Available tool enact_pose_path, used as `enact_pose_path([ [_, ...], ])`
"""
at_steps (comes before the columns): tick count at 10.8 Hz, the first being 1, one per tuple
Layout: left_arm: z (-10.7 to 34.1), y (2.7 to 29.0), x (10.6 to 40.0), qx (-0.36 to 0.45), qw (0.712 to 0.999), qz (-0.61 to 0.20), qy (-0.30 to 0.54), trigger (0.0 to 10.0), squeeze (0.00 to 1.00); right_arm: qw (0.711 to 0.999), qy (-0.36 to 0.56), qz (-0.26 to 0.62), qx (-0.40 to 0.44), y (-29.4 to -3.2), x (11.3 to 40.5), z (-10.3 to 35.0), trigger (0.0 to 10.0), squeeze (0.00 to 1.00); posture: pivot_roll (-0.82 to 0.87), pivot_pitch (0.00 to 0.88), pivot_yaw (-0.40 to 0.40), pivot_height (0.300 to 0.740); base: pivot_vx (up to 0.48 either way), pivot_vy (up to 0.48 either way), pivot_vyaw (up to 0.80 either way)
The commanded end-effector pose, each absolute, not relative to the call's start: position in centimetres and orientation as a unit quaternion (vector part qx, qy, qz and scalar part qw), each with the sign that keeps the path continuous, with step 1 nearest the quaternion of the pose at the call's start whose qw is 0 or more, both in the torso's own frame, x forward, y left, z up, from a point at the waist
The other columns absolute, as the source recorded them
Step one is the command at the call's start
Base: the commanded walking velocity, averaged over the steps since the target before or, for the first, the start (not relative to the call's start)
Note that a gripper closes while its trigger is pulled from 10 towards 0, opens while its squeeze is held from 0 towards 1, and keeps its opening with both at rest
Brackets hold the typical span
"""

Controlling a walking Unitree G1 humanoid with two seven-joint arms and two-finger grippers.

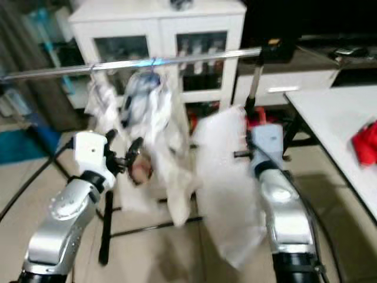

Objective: Hang hanger

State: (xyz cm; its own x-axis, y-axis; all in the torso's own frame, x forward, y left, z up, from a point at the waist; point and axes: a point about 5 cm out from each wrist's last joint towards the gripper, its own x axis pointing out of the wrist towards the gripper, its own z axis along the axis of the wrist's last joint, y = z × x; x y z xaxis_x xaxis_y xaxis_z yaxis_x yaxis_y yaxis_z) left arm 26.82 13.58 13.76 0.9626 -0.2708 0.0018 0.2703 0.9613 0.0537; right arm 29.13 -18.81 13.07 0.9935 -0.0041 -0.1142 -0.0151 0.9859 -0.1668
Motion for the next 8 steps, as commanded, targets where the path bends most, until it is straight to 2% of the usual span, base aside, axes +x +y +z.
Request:
enact_pose_path([
  [1,13.7,14.4,26.8,0.032,0.992,-0.123,-0.004,10.0,0.18,0.996,0.031,0.019,-0.085,-17.7,29.5,14.0,10.0,0.0,-0.13,0.0,0.042,0.74,0.352,0.0,0.0],
  [6,13.8,14.4,26.8,0.038,0.991,-0.128,-0.006,10.0,0.18,0.994,0.011,0.026,-0.108,-18.9,30.8,15.1,10.0,0.0,-0.12,0.0,0.044,0.74,0.352,0.0,0.0],
  [8,13.9,14.3,26.8,0.041,0.991,-0.13,-0.008,10.0,0.18,0.992,-0.01,0.065,-0.105,-18.0,31.5,15.8,10.0,0.0,-0.12,0.0,0.041,0.74,0.352,0.0,0.0],
])
